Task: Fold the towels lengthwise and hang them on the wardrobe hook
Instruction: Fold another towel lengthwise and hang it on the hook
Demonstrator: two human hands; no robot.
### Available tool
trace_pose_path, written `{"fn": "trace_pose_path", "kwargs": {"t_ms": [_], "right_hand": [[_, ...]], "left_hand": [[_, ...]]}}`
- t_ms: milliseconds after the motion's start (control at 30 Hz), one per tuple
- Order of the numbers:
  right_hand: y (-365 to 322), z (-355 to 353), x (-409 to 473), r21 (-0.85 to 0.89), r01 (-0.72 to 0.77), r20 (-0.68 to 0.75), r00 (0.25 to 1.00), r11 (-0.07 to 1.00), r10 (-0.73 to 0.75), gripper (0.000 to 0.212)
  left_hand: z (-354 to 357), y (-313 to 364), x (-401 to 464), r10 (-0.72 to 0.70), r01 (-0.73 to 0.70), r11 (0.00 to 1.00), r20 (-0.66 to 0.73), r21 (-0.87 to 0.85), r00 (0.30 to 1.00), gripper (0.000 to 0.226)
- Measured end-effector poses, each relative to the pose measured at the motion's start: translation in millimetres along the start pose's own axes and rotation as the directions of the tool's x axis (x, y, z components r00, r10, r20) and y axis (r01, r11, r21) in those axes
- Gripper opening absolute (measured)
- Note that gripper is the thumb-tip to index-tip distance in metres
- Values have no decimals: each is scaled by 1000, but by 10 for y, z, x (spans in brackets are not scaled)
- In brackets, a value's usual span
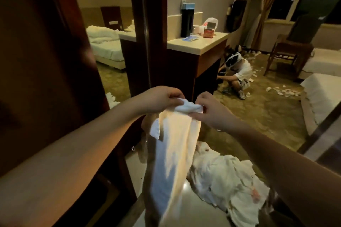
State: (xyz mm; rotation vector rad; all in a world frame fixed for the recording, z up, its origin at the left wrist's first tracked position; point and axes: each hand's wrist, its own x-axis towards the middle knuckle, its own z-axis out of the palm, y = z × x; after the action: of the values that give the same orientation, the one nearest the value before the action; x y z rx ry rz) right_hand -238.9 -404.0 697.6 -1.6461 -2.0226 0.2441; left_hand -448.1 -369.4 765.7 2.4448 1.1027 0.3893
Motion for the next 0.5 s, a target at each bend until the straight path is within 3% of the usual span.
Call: {"fn": "trace_pose_path", "kwargs": {"t_ms": [100, 233, 300, 500], "right_hand": [[-465, -12, -192, -38, 19, 21, 1000, 999, -18, 26], [-1025, 44, -464, -74, 52, 9, 999, 996, -52, 21], [-1265, 81, -604, -136, 95, 45, 995, 986, -90, 20], [-1980, 159, -1020, -110, 173, 135, 978, 979, -158, 27]], "left_hand": [[-155, 15, -565, -90, 90, 996, -8, 3, 996, 8], [-221, -11, -1352, -262, 257, 946, 0, 196, 965, 37], [-192, -38, -1728, -351, 351, 915, -35, 201, 936, 45], [-287, 119, -2905, -445, 505, 793, -241, 342, 863, 34]]}}
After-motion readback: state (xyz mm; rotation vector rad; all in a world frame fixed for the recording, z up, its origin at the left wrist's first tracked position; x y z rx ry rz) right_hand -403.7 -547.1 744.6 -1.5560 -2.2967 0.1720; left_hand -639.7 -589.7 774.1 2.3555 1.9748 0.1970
